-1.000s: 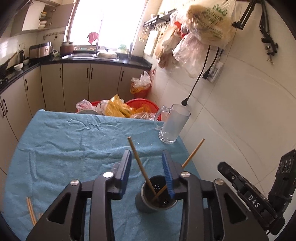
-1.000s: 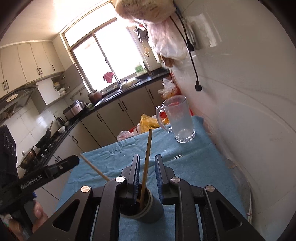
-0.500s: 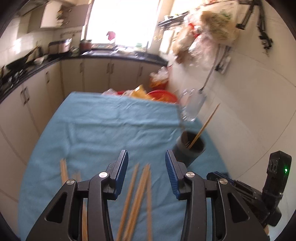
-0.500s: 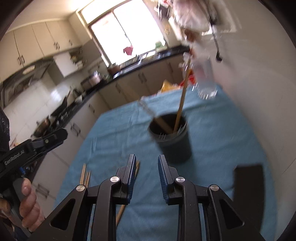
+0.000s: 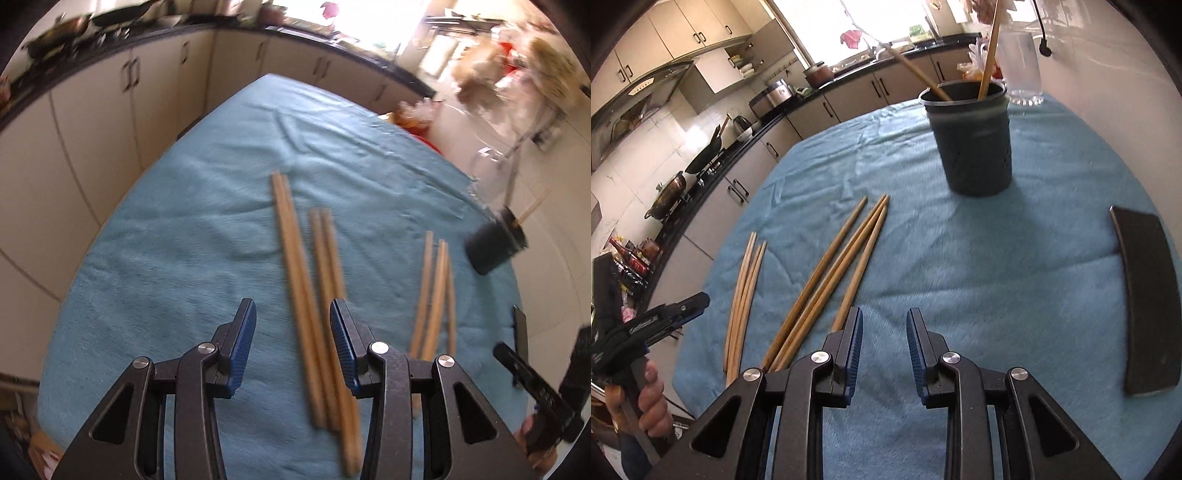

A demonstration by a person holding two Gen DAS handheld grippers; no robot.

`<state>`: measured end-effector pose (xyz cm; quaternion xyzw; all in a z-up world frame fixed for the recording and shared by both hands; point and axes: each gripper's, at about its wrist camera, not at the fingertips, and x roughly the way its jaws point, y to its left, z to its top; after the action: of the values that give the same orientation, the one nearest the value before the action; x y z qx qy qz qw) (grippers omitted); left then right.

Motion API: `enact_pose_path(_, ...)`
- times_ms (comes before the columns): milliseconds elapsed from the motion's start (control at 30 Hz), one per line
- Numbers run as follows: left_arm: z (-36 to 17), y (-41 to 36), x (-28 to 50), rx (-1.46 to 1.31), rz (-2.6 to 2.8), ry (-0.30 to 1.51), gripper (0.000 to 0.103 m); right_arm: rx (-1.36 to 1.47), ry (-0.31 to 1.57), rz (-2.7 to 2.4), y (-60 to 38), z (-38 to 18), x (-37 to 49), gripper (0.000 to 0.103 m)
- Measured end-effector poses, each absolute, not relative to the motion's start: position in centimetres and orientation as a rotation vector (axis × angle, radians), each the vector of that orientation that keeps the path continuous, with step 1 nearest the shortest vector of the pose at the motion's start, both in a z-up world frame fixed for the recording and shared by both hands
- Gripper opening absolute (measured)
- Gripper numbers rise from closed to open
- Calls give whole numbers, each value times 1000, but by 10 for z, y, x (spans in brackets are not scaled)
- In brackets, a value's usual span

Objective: Organize utensils
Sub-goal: 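Withdraw both grippers from the cup back over the remaining chopsticks, then close the left gripper on a wooden chopstick while the right gripper grasps another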

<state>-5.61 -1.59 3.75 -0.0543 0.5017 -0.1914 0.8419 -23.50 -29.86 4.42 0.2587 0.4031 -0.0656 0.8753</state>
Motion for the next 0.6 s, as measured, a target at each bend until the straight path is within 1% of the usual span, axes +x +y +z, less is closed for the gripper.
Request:
enact_pose_path(133, 28, -13, -36, -129, -386, 1096, 39, 521, 836, -139, -293, 48, -236, 26)
enact_pose_path(167, 27, -14, -31, -134, -391, 1101, 37, 516, 835, -141, -291, 49, -236, 26)
enact_pose_path(267, 23, -21, -12, -142, -385, 1127, 28, 512, 833, -150, -292, 52, -237, 26)
enact_pose_path(333, 22, -28, 0, -150, -384, 1144, 25, 514, 832, -154, -294, 52, -238, 26)
enact_pose_path(600, 19, -46, 26, -87, -343, 1148, 20, 531, 833, -166, -300, 49, -238, 26)
